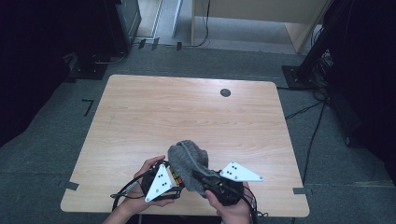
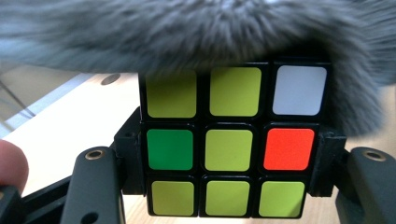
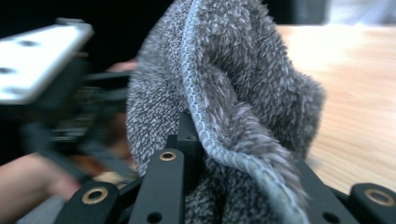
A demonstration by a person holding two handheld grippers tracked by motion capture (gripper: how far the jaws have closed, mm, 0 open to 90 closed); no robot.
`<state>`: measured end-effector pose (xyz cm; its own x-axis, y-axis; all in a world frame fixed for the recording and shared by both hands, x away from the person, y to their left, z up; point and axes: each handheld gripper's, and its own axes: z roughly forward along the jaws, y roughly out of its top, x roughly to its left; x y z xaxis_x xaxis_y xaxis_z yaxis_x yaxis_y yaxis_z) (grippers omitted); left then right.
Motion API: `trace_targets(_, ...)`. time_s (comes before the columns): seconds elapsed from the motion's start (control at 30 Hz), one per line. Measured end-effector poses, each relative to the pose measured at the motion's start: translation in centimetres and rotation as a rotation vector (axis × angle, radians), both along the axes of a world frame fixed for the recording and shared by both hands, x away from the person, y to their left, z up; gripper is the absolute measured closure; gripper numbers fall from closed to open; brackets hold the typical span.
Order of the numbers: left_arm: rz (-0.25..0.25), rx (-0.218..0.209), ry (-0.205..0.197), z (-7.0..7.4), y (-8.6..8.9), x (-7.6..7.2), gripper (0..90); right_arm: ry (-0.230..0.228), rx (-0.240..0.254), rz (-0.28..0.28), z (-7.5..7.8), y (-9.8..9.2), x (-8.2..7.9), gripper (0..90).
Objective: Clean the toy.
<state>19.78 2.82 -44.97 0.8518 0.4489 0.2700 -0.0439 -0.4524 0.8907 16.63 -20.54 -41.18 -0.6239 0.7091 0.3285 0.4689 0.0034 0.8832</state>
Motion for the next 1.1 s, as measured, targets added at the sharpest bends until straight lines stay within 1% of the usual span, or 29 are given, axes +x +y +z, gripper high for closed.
trace_targets(0.03, 0.0, -0.006, 0.003, 0.0, 0.1, 0.1, 34.1, 0.02, -0.011, -0.037, -0.4, -0.5, 0.3, 76.4)
trace_targets(0.07, -0.002, -0.014, 0.008, 0.0, 0.2, 0.1, 34.1, 0.046, -0.034, -0.071, -0.8, -0.9, 0.6, 76.6)
trace_targets(0.1, -0.002, -0.019, 0.011, 0.0, 0.3, 0.2, 34.1, 0.063, -0.028, -0.091, -1.0, -1.3, 0.8, 76.7)
trace_targets(0.13, 0.006, -0.017, 0.013, 0.0, 0.2, 0.4, 34.1, 0.065, -0.011, -0.098, -0.9, -1.6, 0.7, 76.7)
trace_targets(0.17, 0.012, -0.011, 0.011, 0.0, 0.1, 0.4, 34.1, 0.047, 0.012, -0.078, -0.4, -1.4, 0.4, 76.6)
trace_targets(0.2, 0.014, -0.003, 0.011, -0.1, 0.0, 0.5, 34.1, 0.031, 0.023, -0.057, 0.0, -1.2, 0.2, 76.5)
trace_targets(0.27, 0.004, 0.002, 0.014, -0.3, -0.2, 0.3, 34.1, -0.005, 0.048, 0.021, 1.3, -0.1, -0.6, 76.4)
trace_targets(0.3, -0.002, -0.003, 0.011, -0.2, -0.2, 0.2, 34.1, -0.009, 0.049, 0.058, 1.7, 0.6, -1.0, 76.3)
trace_targets(0.33, -0.01, -0.014, 0.016, 0.0, -0.2, 0.1, 34.1, -0.01, 0.037, 0.079, 1.8, 1.1, -1.2, 76.3)
trace_targets(0.37, -0.013, -0.031, 0.025, 0.2, -0.1, 0.1, 34.1, -0.006, 0.023, 0.088, 1.7, 1.4, -1.2, 76.3)
trace_targets(0.4, -0.005, -0.026, 0.027, 0.3, -0.1, 0.1, 34.0, 0.0, 0.019, 0.086, 1.4, 1.4, -1.0, 76.5)
trace_targets(0.43, -0.002, -0.019, 0.037, 0.3, -0.1, 0.1, 34.0, 0.008, 0.049, 0.075, 1.0, 1.1, -0.7, 76.6)
trace_targets(0.47, -0.003, -0.019, 0.049, 0.2, 0.1, 0.2, 34.1, 0.035, 0.065, 0.047, 0.6, 0.7, -0.3, 76.7)
trace_targets(0.5, 0.005, -0.025, 0.052, 0.2, 0.2, 0.3, 34.1, 0.052, 0.05, 0.015, 0.3, 0.2, -0.1, 76.8)
trace_targets(0.57, 0.013, -0.04, 0.058, 0.3, 0.5, 0.5, 34.1, 0.05, -0.02, -0.053, 0.0, -0.5, 0.4, 76.8)
trace_targets(0.6, 0.014, -0.038, 0.05, 0.4, 0.6, 0.5, 34.1, 0.05, -0.042, -0.081, -0.2, -0.9, 0.5, 76.8)
trace_targets(0.63, 0.022, -0.038, 0.044, 0.6, 0.6, 0.5, 34.1, 0.054, -0.033, -0.095, -0.2, -1.2, 0.6, 76.7)
trace_targets(0.67, 0.024, -0.032, 0.038, 0.6, 0.7, 0.5, 34.1, 0.048, -0.011, -0.095, 0.0, -1.4, 0.5, 76.6)
trace_targets(0.73, 0.023, -0.028, 0.038, 0.7, 0.6, 0.5, 34.1, 0.004, 0.019, -0.065, 1.1, -1.1, -0.1, 76.4)
trace_targets(0.8, 0.021, -0.033, 0.046, 0.6, 0.5, 0.4, 34.1, -0.044, 0.042, 0.012, 2.2, -0.1, -0.9, 76.0)
trace_targets(0.83, 0.015, -0.034, 0.052, 0.6, 0.4, 0.4, 34.1, -0.044, 0.05, 0.048, 2.5, 0.5, -1.2, 75.9)
trace_targets(0.87, 0.003, -0.053, 0.068, 0.7, 0.4, 0.4, 34.1, -0.032, 0.053, 0.078, 2.5, 1.0, -1.3, 75.8)
trace_targets(0.9, -0.008, -0.073, 0.082, 0.9, 0.5, 0.4, 34.1, -0.012, 0.062, 0.089, 2.4, 1.3, -1.3, 75.8)
trace_targets(0.93, -0.012, -0.08, 0.086, 1.0, 0.6, 0.4, 34.1, -0.005, 0.065, 0.086, 2.2, 1.3, -1.2, 75.9)
trace_targets(0.97, -0.005, -0.068, 0.08, 1.1, 0.7, 0.4, 34.1, -0.005, 0.054, 0.07, 1.9, 1.2, -0.9, 76.0)
trace_targets(1.0, -0.003, -0.063, 0.077, 1.0, 0.7, 0.5, 34.1, 0.001, 0.037, 0.032, 1.5, 0.8, -0.5, 76.2)
trace_targets(1.03, -0.006, -0.067, 0.081, 0.9, 0.9, 0.6, 34.1, 0.006, 0.009, -0.003, 1.3, 0.4, -0.3, 76.3)
trace_targets(1.07, -0.012, -0.081, 0.093, 0.8, 1.0, 0.7, 34.1, 0.01, -0.038, -0.057, 0.9, -0.1, 0.1, 76.4)
trace_targets(1.1, -0.015, -0.092, 0.099, 0.8, 1.2, 0.9, 34.1, 0.023, -0.058, -0.098, 0.5, -0.8, 0.5, 76.4)
